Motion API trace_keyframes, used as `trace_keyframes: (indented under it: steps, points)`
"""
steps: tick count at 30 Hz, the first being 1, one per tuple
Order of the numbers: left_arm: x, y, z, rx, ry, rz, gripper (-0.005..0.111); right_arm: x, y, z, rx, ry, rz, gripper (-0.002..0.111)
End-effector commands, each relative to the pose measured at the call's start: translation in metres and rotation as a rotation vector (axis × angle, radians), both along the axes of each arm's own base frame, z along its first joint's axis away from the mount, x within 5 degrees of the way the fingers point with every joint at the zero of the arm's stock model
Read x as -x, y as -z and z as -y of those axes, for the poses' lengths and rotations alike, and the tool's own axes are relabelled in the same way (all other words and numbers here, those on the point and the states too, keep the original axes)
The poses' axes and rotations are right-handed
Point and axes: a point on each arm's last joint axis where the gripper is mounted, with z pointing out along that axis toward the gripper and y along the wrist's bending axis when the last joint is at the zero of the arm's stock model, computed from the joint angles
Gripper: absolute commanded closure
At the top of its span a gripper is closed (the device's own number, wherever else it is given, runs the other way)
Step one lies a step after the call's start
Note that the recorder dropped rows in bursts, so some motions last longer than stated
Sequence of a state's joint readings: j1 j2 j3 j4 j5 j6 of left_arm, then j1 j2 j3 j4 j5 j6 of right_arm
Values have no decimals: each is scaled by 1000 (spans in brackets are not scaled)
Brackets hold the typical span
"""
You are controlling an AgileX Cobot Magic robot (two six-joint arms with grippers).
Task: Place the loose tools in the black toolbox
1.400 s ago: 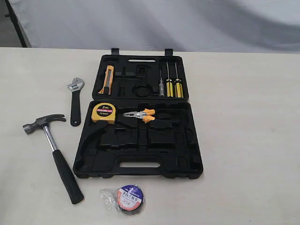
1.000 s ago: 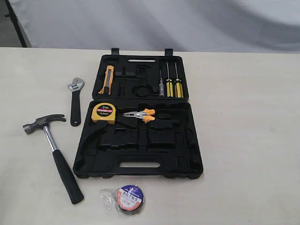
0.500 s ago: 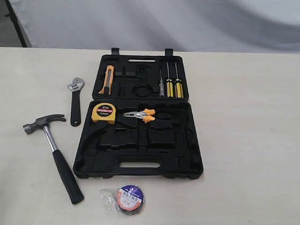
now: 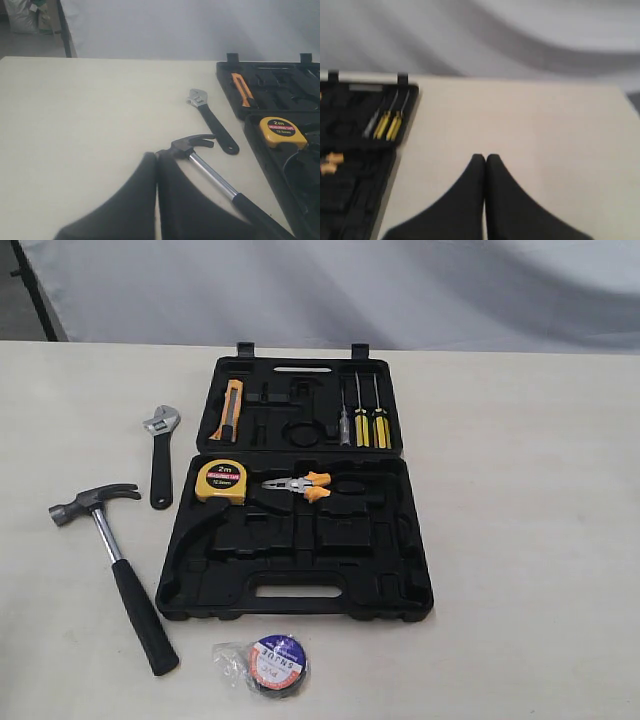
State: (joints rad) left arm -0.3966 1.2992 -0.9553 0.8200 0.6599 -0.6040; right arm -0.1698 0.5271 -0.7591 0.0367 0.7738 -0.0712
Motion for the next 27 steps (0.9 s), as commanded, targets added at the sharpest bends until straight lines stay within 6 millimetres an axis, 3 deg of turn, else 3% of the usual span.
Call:
trace_keyframes:
  steps: [1, 6, 10, 17, 22, 27]
  points:
    - [2, 1, 0, 27, -1, 5, 105, -36, 23, 6, -91, 6, -434, 108]
    - [2, 1, 0, 27, -1, 5, 105, -74, 53, 2, -187, -56, -654, 109]
    - [2, 1, 0, 27, -1, 5, 105, -98, 73, -18, -188, -164, -759, 109]
    - [2, 1, 0, 27, -1, 5, 105, -119, 105, -93, -97, -428, -839, 109]
    - [2, 1, 0, 27, -1, 5, 105, -119, 130, -153, -15, -622, -846, 109]
    - [2, 1, 0, 27, -1, 5, 105, -115, 149, -199, 2, -723, -892, 108]
